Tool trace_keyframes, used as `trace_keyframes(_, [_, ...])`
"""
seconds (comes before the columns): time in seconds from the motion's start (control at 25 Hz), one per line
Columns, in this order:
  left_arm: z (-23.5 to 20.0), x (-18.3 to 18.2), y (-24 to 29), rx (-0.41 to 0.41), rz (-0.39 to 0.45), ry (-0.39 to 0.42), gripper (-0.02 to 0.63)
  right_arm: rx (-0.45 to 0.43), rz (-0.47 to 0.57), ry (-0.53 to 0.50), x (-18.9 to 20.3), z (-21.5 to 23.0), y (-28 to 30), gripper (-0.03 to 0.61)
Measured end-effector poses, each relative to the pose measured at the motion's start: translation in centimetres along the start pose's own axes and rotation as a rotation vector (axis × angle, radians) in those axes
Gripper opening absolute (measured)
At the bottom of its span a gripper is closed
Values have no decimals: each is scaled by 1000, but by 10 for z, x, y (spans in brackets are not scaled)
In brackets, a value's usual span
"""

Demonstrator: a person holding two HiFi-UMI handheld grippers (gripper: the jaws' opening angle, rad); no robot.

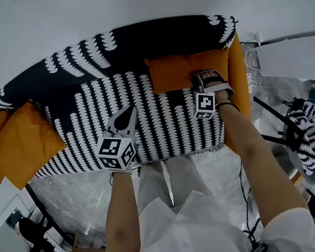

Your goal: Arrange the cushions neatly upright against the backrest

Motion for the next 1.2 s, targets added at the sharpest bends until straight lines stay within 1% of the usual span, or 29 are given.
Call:
trace_keyframes(0.12, [-1, 4, 1, -4, -6, -7, 17, -4, -10, -4, 2, -5, 4, 95])
trace_keyframes(0.2, [-3, 4, 3, -6, -6, -8, 17, 0, 7, -2, -2, -5, 5, 95])
trace_keyframes(0.24, [-4, 4, 4, -7, -6, -9, 17, -2, 23, 12, -5, -5, 6, 51])
trace_keyframes(0.28, [-5, 4, 5, -7, -6, -11, 17, -18, 40, 41, -7, -6, 8, 77])
trace_keyframes(0.32, [-5, 4, 5, -7, -7, -13, 17, -47, 58, 85, -9, -5, 9, 147])
trace_keyframes(0.36, [-6, 3, 6, -6, -7, -14, 17, -85, 76, 139, -9, -2, 11, 203])
trace_keyframes(0.4, [-7, 3, 7, -6, -8, -16, 17, -127, 93, 198, -9, 2, 14, 210])
trace_keyframes(0.48, [-9, 3, 9, -5, -10, -20, 17, -220, 121, 305, -4, 15, 21, 267])
trace_keyframes(0.56, [-12, 5, 12, -2, -13, -24, 17, -327, 129, 361, 3, 27, 31, 307])
trace_keyframes(0.6, [-13, 6, 14, -1, -15, -25, 17, -384, 125, 364, 6, 32, 37, 315])
trace_keyframes(0.64, [-14, 8, 15, 0, -18, -27, 17, -439, 117, 353, 8, 34, 42, 338])
trace_keyframes(0.68, [-14, 10, 17, 1, -22, -27, 17, -488, 109, 334, 9, 36, 47, 345])
trace_keyframes(0.84, [-17, 16, 24, 5, -45, -24, 17, -653, 83, 266, 5, 28, 64, 350])
trace_keyframes(0.92, [-19, 17, 27, 10, -51, -24, 17, -715, 60, 245, 3, 22, 71, 350])
trace_keyframes(1.04, [-22, 18, 30, 12, -56, -27, 17, -771, 33, 194, 0, 12, 78, 345])
trace_keyframes(1.12, [-24, 19, 31, 10, -58, -33, 17, -769, 18, 165, -2, 1, 78, 293])
trace_keyframes(1.2, [-24, 16, 33, 12, -56, -38, 17, -726, 6, 164, 1, -4, 73, 224])
Point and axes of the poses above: the fingertips, and each gripper's own axes: y forward along the fingers, z to its right, x out of its underside, the point moved 4 cm from there along -y, backward along the fingers, and after that the axes turned 12 degrees about -y, right-handed, at the moved point
